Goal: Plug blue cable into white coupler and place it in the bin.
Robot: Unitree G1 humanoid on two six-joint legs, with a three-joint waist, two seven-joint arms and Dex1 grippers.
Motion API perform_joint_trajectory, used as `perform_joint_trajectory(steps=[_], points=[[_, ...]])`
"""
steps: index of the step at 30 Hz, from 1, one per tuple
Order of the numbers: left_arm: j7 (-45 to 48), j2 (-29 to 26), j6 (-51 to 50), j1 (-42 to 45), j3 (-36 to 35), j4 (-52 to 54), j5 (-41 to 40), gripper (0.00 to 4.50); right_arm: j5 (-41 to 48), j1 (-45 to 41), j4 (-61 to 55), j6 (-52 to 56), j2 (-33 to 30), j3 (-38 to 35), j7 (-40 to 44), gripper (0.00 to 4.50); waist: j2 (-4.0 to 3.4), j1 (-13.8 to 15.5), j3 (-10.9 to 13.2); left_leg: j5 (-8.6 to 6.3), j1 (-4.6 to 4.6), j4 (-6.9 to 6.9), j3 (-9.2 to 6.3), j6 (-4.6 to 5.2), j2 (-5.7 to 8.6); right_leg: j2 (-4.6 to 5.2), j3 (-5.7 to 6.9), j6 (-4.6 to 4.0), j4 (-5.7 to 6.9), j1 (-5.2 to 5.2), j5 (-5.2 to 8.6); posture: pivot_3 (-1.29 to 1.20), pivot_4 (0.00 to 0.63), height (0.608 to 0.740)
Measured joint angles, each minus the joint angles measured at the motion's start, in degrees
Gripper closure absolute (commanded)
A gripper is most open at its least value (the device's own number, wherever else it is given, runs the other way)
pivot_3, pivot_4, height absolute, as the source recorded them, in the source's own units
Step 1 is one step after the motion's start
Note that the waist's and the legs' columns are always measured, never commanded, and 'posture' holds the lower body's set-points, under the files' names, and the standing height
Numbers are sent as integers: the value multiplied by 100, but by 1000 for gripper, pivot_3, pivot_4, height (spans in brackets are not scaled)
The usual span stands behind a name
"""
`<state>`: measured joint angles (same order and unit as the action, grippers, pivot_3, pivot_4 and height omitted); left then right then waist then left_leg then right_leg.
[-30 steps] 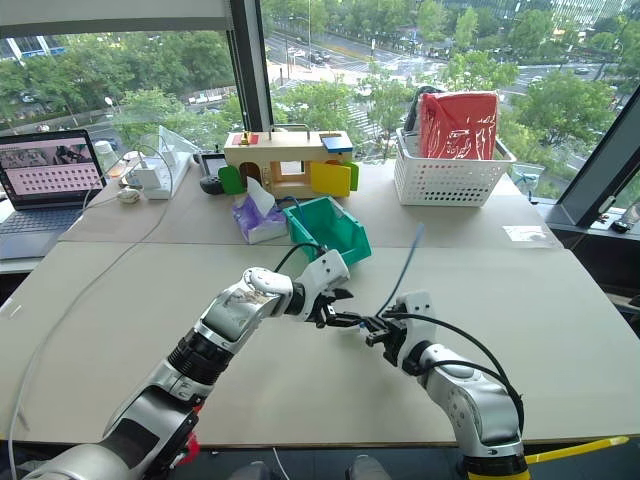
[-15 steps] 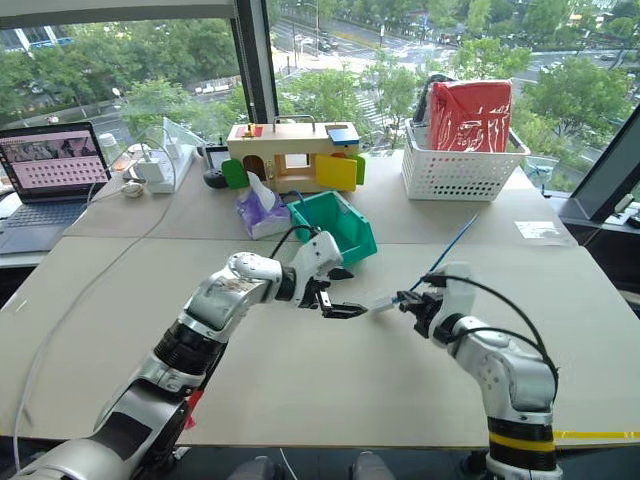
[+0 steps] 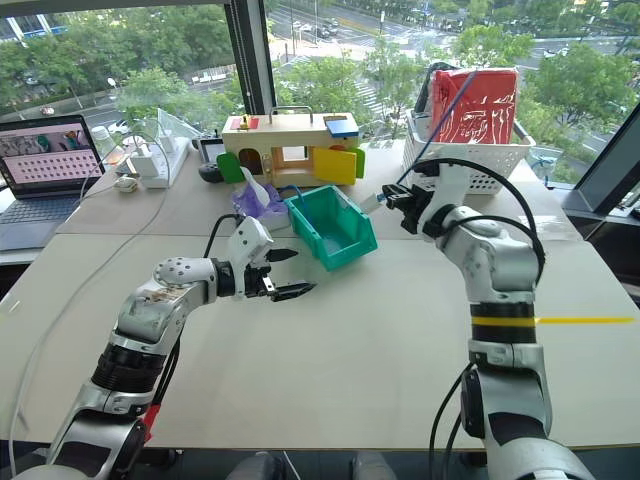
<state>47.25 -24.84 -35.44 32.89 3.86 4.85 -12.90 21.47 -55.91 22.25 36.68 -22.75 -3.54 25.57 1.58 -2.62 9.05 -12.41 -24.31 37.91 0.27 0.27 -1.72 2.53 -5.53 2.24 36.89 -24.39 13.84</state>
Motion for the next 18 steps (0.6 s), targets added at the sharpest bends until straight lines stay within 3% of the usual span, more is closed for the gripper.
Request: perform_joint_trajectory(steps=[5,6,12,17,18], points=[[-618,-25,-1,-634,-472,461,-14,61,-673,-971,1953,-1178,453,528,654,4500,-4,-17,19,0,-6,-1,-4,-1,-3,1,5,-5,15,-10,-3,0,150,715],[-752,-20,-3,-723,-527,537,-13,0,-848,-1170,2405,-1500,520,610,723,3589,-4,-2,22,0,-5,-1,-5,-1,-1,4,6,-5,16,-10,-3,0,150,715],[-1293,52,-31,-996,-690,833,-36,0,-1489,-1690,3894,-2614,594,828,959,1674,-6,22,25,3,-9,-1,-6,-11,6,18,12,1,19,-6,-8,0,150,715],[-1578,64,18,-1113,-673,846,5,0,-1562,-1988,4171,-2956,559,639,1096,32,-8,-13,32,3,-6,-1,-7,-12,-1,10,14,-4,22,-11,-11,0,150,715],[-1643,73,57,-1112,-669,819,21,0,-1556,-2015,4135,-2984,513,543,1136,32,-8,-11,32,3,-4,-1,-8,-12,-1,10,14,-5,21,-10,-11,0,150,715]])
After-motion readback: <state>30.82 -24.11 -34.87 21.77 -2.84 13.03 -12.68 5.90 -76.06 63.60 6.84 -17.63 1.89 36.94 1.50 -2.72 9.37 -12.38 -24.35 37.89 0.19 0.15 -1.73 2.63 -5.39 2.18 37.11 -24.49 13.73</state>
